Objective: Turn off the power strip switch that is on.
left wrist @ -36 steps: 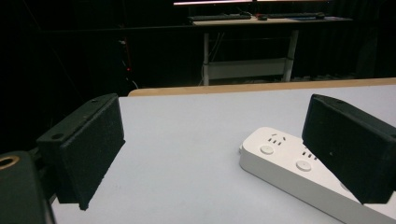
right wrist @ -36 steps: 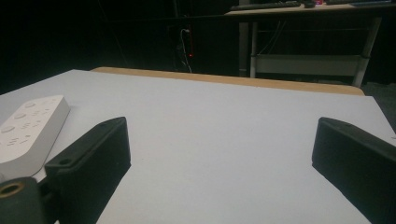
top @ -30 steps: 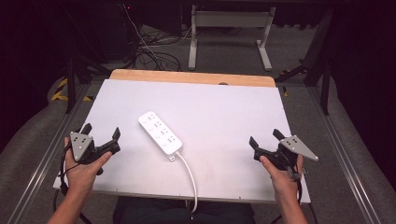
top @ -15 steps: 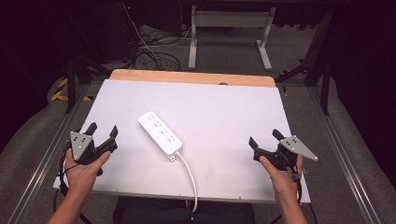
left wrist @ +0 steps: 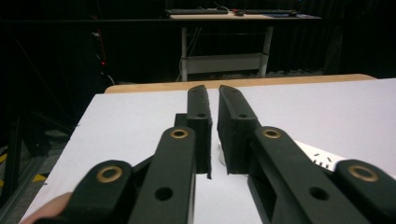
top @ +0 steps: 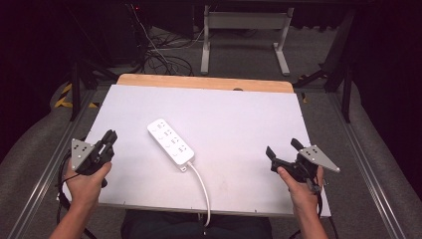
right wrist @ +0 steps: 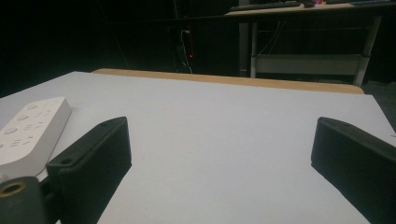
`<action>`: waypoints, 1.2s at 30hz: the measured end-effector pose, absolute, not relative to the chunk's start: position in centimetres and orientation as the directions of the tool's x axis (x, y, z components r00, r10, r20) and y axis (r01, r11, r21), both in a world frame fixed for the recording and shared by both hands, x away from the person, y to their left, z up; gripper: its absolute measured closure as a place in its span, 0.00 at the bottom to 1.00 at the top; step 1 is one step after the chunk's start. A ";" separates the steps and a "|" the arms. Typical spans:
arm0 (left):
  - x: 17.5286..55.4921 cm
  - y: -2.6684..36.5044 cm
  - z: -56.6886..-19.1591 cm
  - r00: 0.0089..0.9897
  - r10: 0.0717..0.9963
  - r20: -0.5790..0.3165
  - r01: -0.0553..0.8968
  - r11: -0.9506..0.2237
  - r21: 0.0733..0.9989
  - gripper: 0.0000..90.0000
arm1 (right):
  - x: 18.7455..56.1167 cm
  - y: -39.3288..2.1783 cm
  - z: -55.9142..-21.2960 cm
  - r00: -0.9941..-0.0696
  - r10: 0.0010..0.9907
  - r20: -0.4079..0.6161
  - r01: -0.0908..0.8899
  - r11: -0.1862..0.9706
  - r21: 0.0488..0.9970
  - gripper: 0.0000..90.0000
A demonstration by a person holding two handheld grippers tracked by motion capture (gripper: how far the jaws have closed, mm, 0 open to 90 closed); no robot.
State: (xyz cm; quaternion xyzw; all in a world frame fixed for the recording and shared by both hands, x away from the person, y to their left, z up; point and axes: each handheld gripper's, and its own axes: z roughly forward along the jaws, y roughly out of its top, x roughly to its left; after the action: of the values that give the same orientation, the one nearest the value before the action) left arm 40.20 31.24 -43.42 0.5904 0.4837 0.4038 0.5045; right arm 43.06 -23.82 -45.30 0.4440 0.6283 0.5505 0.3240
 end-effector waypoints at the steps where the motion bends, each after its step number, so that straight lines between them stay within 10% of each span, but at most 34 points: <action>1: 40.2 31.2 -43.4 0.214 0.977 -0.008 0.168 -0.029 0.985 0.95 | 43.0 -23.8 -45.3 -0.395 0.915 0.081 0.202 0.000 0.979 0.06; 36: 41.3 27.5 -42.0 0.479 0.877 0.039 0.294 -0.201 0.934 1.00 | 42.9 -24.0 -45.3 -0.395 0.915 0.089 0.202 -0.008 0.979 0.06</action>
State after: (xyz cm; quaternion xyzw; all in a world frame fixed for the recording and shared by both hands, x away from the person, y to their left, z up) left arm 41.26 27.48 -41.98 0.7131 0.4104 0.3036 0.4805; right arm 42.94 -23.99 -45.34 0.4458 0.6260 0.5526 0.3224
